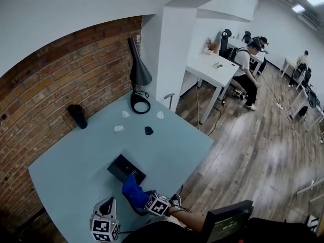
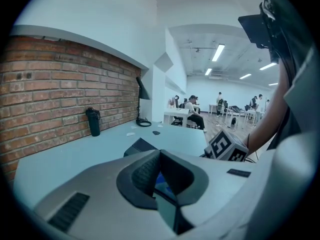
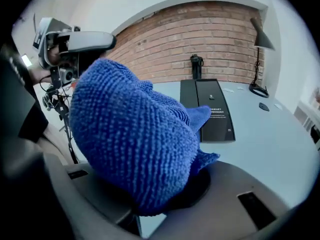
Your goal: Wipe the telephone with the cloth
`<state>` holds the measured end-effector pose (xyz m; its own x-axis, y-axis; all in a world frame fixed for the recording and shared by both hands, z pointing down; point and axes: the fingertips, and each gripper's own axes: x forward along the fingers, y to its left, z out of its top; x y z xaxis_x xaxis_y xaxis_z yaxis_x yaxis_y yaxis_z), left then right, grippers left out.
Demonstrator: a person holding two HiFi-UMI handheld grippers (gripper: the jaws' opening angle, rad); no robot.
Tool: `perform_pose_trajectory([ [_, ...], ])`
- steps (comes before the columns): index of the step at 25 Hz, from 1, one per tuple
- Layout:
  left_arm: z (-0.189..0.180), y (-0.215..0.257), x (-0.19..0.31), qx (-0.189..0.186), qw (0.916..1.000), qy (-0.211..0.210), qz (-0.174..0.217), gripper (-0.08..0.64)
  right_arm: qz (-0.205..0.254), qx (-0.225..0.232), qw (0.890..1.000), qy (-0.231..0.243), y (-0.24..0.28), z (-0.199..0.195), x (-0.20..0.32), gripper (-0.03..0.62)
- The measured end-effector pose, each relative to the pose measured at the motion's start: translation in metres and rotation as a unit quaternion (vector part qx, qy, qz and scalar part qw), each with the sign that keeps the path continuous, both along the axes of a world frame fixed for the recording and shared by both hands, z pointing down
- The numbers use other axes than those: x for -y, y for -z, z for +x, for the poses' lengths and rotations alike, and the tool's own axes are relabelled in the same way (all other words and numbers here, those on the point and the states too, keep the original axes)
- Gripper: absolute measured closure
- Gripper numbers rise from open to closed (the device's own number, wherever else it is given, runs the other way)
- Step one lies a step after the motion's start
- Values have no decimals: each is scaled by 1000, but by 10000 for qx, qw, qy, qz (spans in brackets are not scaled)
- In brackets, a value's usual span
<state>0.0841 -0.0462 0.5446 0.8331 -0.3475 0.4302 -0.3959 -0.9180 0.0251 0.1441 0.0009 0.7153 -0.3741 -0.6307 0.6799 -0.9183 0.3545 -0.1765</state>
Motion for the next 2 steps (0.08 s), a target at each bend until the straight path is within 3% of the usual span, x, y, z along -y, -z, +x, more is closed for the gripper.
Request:
perform_pose_trajectory([
  [2,1,1,3,-63,10000,65,4,549,100,142,9998,28,8,-1,1,482],
])
